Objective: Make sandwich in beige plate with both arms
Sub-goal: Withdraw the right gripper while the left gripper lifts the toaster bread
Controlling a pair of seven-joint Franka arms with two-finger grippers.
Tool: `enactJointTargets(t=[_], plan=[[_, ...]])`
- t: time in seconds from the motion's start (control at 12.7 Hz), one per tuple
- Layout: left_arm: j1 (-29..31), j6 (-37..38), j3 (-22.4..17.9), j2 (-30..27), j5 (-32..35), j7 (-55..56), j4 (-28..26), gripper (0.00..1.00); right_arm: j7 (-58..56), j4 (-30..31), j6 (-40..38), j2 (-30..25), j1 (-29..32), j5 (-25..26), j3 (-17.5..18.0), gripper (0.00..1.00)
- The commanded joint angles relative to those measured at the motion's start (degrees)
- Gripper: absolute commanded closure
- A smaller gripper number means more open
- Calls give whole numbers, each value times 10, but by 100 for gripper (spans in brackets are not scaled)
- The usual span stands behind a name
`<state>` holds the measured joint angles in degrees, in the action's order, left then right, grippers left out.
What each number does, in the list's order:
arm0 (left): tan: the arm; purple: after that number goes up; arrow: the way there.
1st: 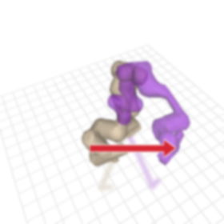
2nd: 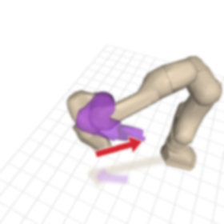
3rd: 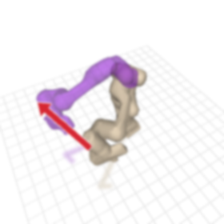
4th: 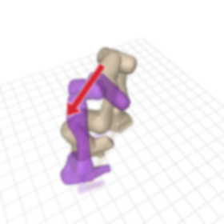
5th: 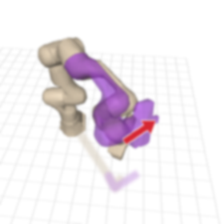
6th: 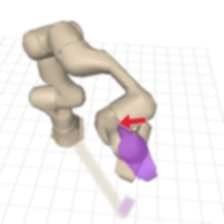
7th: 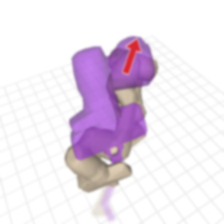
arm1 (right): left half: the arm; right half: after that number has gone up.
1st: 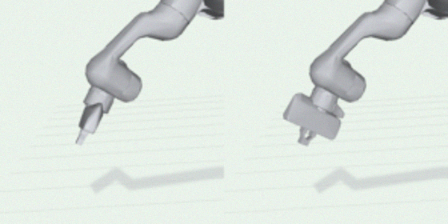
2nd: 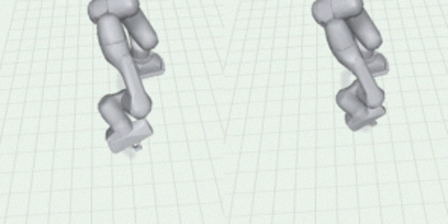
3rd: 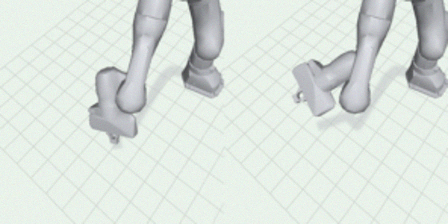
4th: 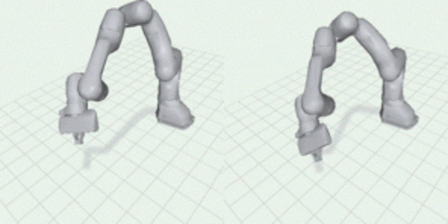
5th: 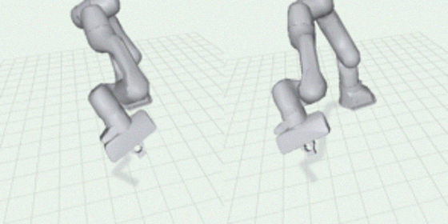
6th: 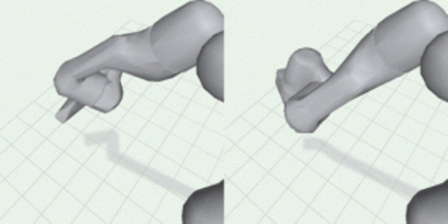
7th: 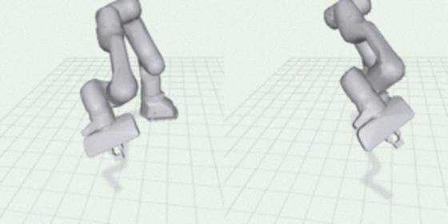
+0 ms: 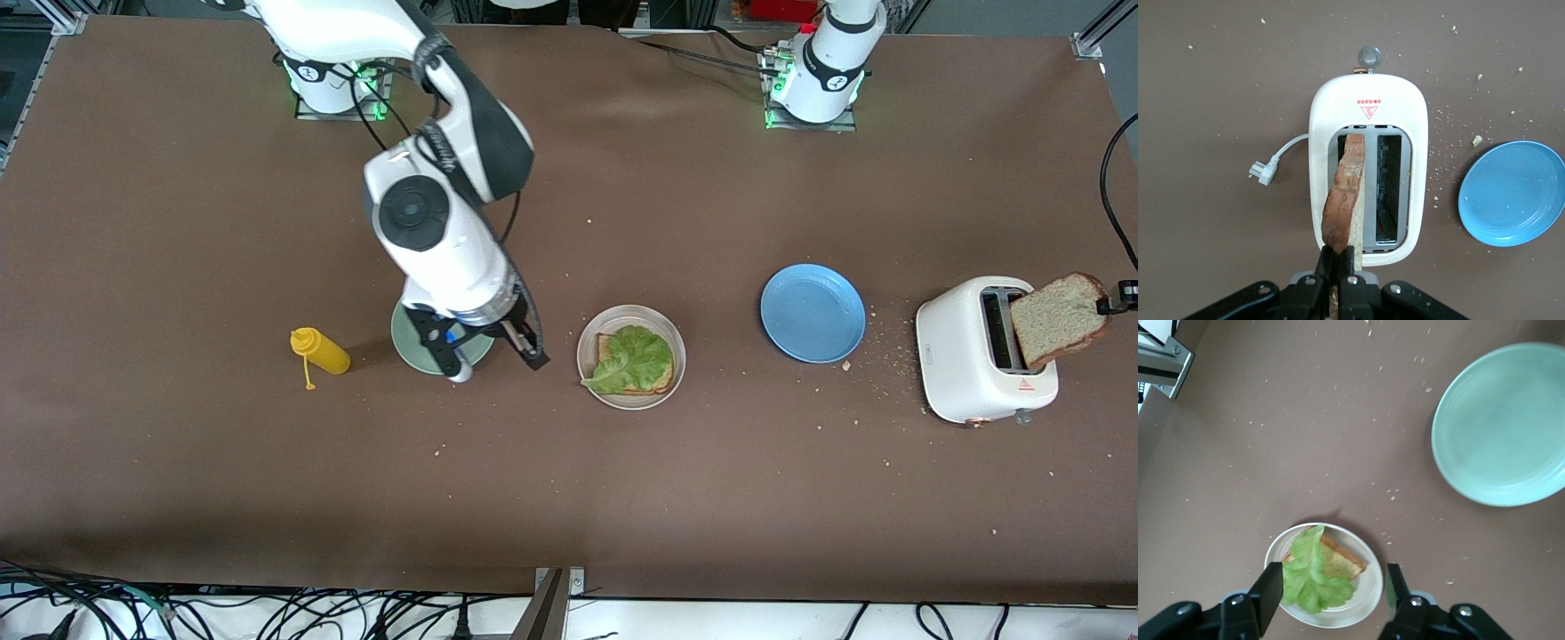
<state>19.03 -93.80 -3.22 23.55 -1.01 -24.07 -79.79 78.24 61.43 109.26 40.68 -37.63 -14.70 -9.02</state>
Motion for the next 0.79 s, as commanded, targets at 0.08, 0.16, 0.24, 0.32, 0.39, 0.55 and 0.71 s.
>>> enactJointTargets(t=[0.08,0.16,0.24,0.32,0.39,0.55,0.71], plan=[[-6,56,21,-1,6,5,65,100,-176,15,-94,-49,59,-9,6,29],[-7,71,31,-1,5,5,74,100,-225,16,-117,-58,71,-6,6,29],[-7,91,45,-1,0,4,86,100,-277,16,-146,-67,84,-2,-1,29],[-8,116,58,-1,-19,5,103,100,-341,16,-175,-70,87,-2,-23,29],[-9,135,70,-1,-55,13,113,100,-410,18,-188,-80,87,-2,-50,29],[-31,141,90,2,-114,86,112,100,-549,40,-200,-96,87,-1,-99,28],[-75,140,103,34,-180,123,109,100,-661,68,-200,-108,86,0,-140,26]])
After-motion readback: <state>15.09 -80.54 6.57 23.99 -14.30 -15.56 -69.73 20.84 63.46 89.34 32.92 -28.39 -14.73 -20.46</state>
